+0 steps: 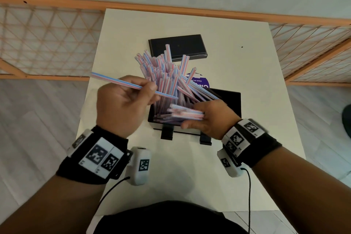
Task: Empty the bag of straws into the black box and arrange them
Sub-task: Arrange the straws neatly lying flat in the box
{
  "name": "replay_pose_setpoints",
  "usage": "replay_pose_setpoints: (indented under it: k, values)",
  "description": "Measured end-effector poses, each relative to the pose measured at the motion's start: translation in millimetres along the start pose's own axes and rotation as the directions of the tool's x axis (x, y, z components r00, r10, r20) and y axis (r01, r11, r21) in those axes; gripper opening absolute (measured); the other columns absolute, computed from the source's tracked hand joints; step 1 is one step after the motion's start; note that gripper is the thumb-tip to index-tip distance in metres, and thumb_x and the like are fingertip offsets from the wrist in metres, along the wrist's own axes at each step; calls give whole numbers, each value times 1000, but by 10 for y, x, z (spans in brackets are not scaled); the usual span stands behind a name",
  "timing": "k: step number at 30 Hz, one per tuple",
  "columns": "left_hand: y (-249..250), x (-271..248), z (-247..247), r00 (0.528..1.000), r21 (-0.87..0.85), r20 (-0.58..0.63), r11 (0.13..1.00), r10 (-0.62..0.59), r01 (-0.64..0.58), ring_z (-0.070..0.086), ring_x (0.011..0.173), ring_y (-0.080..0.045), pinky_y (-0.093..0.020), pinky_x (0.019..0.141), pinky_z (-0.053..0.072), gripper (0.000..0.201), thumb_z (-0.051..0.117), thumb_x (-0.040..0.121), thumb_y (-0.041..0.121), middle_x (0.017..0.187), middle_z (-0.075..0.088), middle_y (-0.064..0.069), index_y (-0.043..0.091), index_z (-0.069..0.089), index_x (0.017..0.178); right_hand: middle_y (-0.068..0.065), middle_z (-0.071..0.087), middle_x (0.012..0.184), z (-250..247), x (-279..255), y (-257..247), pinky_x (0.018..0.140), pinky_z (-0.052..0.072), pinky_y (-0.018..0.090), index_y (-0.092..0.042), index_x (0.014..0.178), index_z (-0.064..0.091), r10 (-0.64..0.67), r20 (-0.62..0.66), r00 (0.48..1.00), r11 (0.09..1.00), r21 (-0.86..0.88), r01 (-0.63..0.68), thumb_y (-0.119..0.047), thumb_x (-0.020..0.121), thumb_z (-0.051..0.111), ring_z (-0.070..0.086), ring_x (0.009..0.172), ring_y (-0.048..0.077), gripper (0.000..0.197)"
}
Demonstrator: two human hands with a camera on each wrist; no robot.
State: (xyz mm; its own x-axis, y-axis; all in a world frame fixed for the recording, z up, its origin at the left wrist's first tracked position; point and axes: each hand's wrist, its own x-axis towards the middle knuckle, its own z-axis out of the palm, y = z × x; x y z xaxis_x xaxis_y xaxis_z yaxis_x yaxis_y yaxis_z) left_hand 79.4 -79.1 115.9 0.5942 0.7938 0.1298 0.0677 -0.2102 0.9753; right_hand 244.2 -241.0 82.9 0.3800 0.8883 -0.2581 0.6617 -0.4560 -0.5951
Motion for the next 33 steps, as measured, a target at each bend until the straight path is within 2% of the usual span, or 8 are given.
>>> replay_pose_setpoints:
  k: [3,7,12,18,22,25,29,33]
  values:
    - [90,7,-15,999,-128,-35,991,-39,34,75,62,-19,-36,68,63,13,66,92,16,75,77,-6,11,72,82,-7,49,83,156,30,-95,69,44,32,-27,87,43,23,70,997,979,-205,-9,-94,60,32,49,75,18,73]
    - [69,-65,54,984,-252,35,951,-176,179,73,62,-28,-37,66,61,15,67,89,18,65,73,-8,9,73,79,-7,44,99,192,-5,-125,75,42,31,-25,99,41,85,-9,996,976,-201,-85,-86,67,53,45,87,16,70]
    - [-28,-241,286,914,-260,203,881,-350,395,74,64,-21,-26,62,60,16,69,91,-1,65,73,-10,5,71,77,-9,52,99,-16,-210,76,74,38,21,-24,106,43,205,-202,958,976,-29,-215,-70,50,82,51,85,10,82]
    - [-67,-245,487,804,-101,399,850,-441,517,74,78,-30,-36,70,62,8,82,84,14,81,77,-12,15,75,87,-9,55,99,-75,-303,93,74,39,18,-20,109,54,74,-212,975,996,-41,-84,-75,64,64,54,89,11,72]
    - [-76,-142,327,935,305,256,939,-244,161,75,65,-18,-39,64,60,40,73,73,63,71,74,5,25,75,84,-3,61,105,-41,-208,89,84,49,31,-21,112,58,137,-40,990,975,-170,-142,-88,63,49,58,97,17,84]
    - [-30,-65,145,980,425,170,905,-105,24,71,60,-7,-33,68,58,34,71,86,54,65,72,13,23,77,74,1,63,119,20,-98,115,96,48,38,-22,120,55,159,62,985,957,-255,-138,-102,53,26,58,111,23,108]
    - [-21,-27,70,972,584,229,805,-45,-100,65,52,-16,-35,59,53,47,65,85,52,48,64,8,14,73,58,2,49,143,-16,-24,25,110,35,42,-25,138,41,259,191,947,914,-366,-176,-97,61,36,45,131,27,106]
    - [154,-92,229,901,467,423,876,-102,-120,59,51,-13,-23,54,42,40,64,76,50,52,64,1,14,72,61,0,59,128,2,10,-36,101,45,39,-25,126,52,281,206,937,905,-383,-187,-93,62,48,55,121,27,94]
